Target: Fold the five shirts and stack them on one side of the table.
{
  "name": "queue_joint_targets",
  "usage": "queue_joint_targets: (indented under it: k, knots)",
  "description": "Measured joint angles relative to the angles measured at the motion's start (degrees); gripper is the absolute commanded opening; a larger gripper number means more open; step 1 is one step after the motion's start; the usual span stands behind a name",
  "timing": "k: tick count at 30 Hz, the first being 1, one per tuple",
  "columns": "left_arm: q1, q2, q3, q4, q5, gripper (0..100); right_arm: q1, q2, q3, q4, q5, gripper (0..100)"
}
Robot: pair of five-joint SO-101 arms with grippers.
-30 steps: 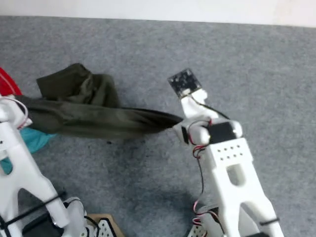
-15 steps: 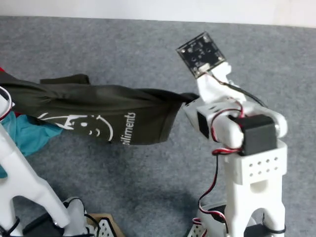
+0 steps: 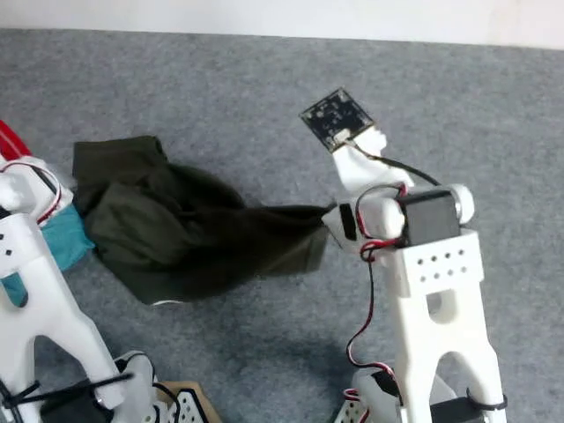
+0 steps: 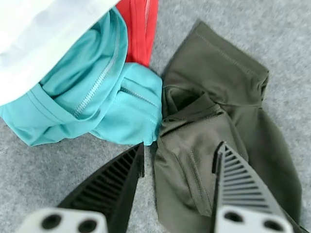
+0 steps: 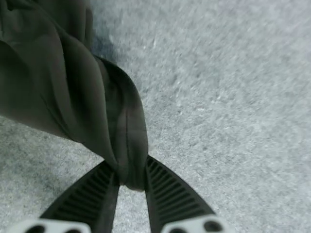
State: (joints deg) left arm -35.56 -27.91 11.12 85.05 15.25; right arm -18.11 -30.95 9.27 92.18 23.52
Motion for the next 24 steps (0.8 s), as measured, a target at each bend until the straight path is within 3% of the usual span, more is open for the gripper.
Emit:
queue_joint_targets:
  k: [8,17,24]
  knots:
    - [0.00,0.00,9.23,-5.27,-0.09,17,0.00,0.00,8.53,-7.56,0.00,0.6]
    - [0.09,0.26,23.12,-21.36,0.09,17,0.00,0.44,10.64,-11.16,0.00,0.6]
    - [3.34,0.26,30.07,-27.69,0.09,17,-0.18,0.44,10.64,-11.96,0.00,0.6]
